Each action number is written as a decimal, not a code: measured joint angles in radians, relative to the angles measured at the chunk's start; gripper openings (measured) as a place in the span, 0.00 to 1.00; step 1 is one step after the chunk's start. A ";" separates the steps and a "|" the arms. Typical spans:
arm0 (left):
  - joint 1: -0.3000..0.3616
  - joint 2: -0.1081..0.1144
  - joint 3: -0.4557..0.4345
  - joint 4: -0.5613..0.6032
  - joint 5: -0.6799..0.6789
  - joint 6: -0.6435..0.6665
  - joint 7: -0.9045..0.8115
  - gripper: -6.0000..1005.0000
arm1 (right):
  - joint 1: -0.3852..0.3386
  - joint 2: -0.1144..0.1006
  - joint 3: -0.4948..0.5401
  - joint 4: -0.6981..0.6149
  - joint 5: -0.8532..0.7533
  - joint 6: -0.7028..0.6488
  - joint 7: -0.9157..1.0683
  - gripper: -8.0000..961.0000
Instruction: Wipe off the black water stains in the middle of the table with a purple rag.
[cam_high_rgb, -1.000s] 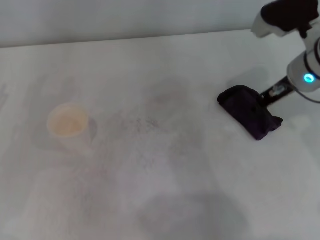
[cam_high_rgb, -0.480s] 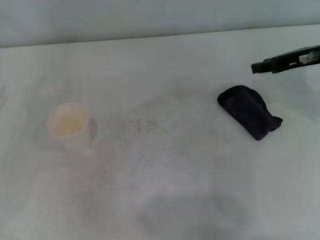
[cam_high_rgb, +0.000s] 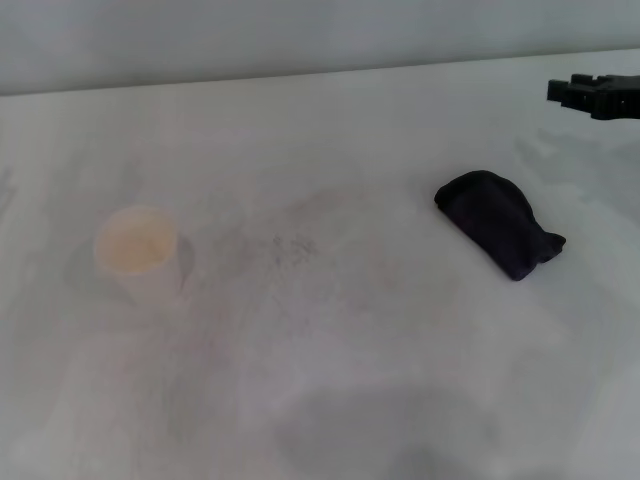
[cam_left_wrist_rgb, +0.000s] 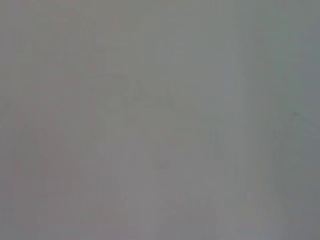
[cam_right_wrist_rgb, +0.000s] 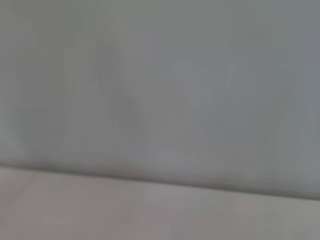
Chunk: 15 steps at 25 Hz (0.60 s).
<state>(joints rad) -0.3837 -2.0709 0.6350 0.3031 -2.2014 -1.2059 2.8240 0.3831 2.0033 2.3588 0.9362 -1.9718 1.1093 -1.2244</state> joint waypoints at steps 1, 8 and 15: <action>-0.002 0.000 0.000 0.000 0.000 0.002 0.000 0.86 | 0.000 0.000 0.024 -0.036 0.028 -0.004 -0.046 0.42; -0.007 0.000 0.000 0.000 0.000 0.025 0.000 0.86 | -0.003 0.000 0.117 -0.268 0.257 -0.078 -0.413 0.42; -0.012 0.000 0.000 0.001 0.000 0.037 0.000 0.86 | 0.001 0.004 0.119 -0.464 0.515 -0.189 -0.751 0.42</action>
<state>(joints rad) -0.3954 -2.0709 0.6351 0.3046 -2.2013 -1.1687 2.8240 0.3844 2.0074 2.4775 0.4726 -1.4567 0.9207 -1.9755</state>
